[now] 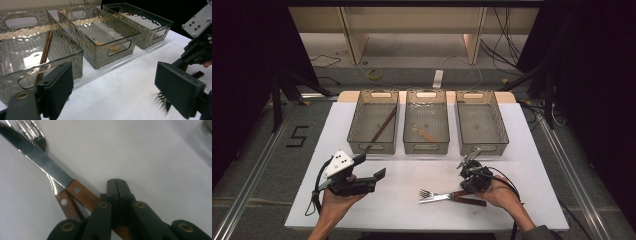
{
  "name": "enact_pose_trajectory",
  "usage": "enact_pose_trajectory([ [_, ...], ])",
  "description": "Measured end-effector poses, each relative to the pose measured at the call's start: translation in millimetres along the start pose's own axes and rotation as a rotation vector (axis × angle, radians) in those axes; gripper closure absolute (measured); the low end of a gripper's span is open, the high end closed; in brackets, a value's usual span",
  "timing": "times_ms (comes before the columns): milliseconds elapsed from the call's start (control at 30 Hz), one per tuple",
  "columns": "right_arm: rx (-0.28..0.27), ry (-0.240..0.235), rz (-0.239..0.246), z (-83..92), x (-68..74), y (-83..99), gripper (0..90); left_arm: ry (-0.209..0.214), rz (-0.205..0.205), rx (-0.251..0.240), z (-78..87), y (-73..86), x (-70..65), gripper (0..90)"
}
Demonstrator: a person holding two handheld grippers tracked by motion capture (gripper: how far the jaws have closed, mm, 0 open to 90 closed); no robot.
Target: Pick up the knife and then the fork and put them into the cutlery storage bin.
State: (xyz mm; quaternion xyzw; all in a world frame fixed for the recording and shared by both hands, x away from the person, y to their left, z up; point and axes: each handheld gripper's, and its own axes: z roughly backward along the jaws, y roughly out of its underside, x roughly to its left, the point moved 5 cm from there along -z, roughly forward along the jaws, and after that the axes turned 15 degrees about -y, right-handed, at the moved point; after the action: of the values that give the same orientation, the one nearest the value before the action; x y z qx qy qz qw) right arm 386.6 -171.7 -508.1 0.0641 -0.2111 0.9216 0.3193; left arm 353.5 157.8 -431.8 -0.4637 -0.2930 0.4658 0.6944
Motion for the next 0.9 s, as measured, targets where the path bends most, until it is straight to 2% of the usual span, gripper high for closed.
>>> enact_pose_trajectory([
  [467,0.044,-0.035,0.036,2.8,19.8,19.1,90.0,-0.001,0.0,0.0,-0.2,0.0,-0.3,14.9],
  [667,0.053,-0.01,0.051,6.0,22.6,21.0,89.5,-0.001,-0.006,0.001,-0.4,0.2,-0.5,14.9],
  [767,0.034,0.008,0.053,12.7,20.0,19.1,77.9,-0.001,-0.006,0.002,-0.7,0.3,-0.5,14.9],
  [900,0.011,-0.025,0.083,19.1,20.3,16.7,55.5,-0.002,-0.006,0.001,-0.7,0.3,-0.5,14.9],
])
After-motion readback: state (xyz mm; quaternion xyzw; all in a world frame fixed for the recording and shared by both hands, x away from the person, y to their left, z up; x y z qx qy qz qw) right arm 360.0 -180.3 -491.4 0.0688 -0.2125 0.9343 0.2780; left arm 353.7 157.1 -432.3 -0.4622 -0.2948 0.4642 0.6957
